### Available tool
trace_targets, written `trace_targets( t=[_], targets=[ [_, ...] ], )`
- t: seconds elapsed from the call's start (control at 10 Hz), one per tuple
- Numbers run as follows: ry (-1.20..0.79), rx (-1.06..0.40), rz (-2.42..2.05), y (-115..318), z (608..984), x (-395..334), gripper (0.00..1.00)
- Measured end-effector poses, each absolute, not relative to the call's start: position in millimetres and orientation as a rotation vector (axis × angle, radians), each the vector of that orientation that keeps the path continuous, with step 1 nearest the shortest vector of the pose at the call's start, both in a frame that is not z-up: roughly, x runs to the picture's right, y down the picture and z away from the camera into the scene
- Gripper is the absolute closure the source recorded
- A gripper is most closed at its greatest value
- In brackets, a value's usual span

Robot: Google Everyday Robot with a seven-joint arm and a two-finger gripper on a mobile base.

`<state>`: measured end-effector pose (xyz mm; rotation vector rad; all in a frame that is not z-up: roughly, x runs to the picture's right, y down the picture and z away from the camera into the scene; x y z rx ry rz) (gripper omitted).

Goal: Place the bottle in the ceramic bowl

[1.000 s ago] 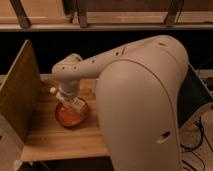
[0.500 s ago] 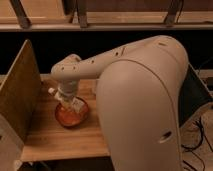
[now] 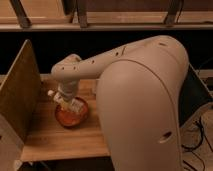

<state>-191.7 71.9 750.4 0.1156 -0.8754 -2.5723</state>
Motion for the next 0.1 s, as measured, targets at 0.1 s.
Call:
trace_targets(
  t=[0.1],
  targets=[
    [-0.876,0.115,-2.572,72.0,750.5,-191.7,0.2]
  ],
)
